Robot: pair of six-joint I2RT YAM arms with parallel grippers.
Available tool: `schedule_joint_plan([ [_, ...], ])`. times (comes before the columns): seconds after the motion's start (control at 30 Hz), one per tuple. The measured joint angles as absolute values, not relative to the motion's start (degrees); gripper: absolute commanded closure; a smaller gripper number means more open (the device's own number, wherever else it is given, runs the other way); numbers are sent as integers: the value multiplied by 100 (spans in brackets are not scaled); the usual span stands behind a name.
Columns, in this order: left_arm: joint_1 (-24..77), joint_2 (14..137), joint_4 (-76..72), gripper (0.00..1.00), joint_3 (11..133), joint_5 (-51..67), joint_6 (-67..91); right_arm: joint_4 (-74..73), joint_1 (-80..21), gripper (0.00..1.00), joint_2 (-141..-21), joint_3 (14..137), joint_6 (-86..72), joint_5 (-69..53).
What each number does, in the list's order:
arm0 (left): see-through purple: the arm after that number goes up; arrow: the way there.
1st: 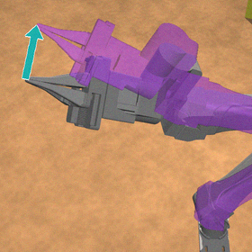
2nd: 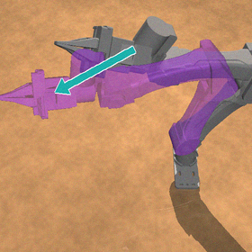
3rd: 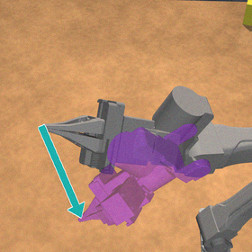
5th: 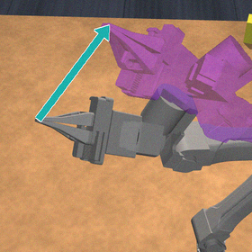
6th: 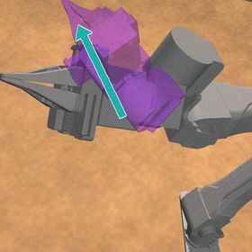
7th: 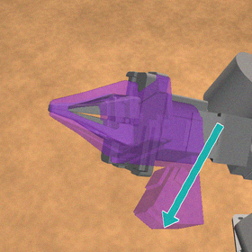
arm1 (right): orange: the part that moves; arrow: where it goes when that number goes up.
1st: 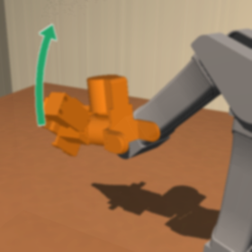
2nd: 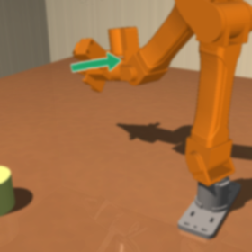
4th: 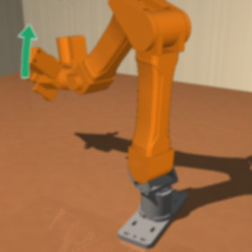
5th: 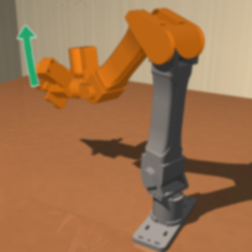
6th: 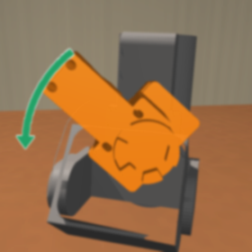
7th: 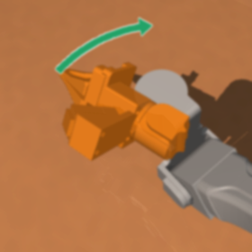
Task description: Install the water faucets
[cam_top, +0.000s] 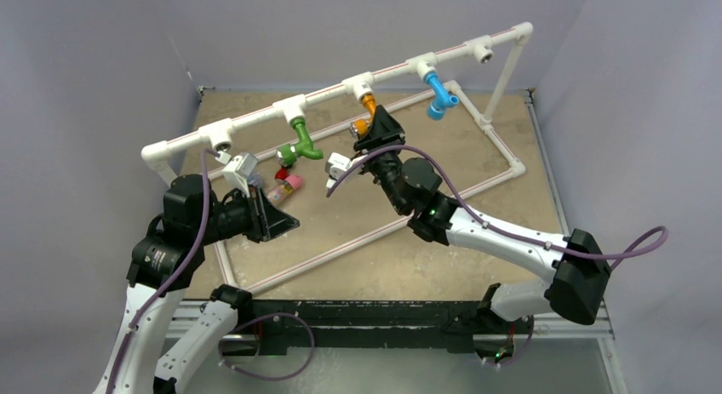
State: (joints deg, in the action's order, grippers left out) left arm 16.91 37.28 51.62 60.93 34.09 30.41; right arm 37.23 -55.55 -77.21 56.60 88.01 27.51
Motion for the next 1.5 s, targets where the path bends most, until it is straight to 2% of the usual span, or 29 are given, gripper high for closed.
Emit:
schedule_joint_plan([
  [0.1,1691,3728,5172,84,6093,3409,3039,3861,-5555,97,-7752,5830,8685,2871],
  [0.13,1691,3728,5177,84,6095,3409,3039,3868,-5555,100,-7760,5843,8589,2906],
  [0.33,1691,3728,5181,84,6095,3409,3039,3612,-5561,100,-7778,6084,7325,3041],
  [0.43,1691,3728,5181,84,6093,3409,3039,3389,-5555,100,-7776,6272,5935,3114],
  [0.6,1691,3728,5179,84,6093,3409,3039,3074,-5345,100,-7669,6429,2945,3048],
  [0.87,1691,3728,5179,84,6093,3411,3041,2880,-4556,100,-7341,6191,-2244,1962],
  [1.13,1691,3715,5179,84,6093,3430,3041,3972,-4034,100,-7295,5367,-6580,930],
  [1.17,1691,3708,5181,84,6093,3430,3041,4189,-3977,95,-7338,5275,-7000,779],
  [1.23,1691,3682,5183,84,6095,3430,3041,4480,-3903,70,-7446,5201,-7553,593],
  [1.3,1693,3647,5194,84,6093,3430,3041,4606,-3879,54,-7491,5177,-7828,506],
  [1.43,1695,3623,5196,84,6093,3430,3039,4563,-3874,28,-7428,5135,-7931,287],
  [1.5,1695,3623,5196,84,6093,3430,3041,4351,-3889,18,-7303,5116,-7780,237],
])
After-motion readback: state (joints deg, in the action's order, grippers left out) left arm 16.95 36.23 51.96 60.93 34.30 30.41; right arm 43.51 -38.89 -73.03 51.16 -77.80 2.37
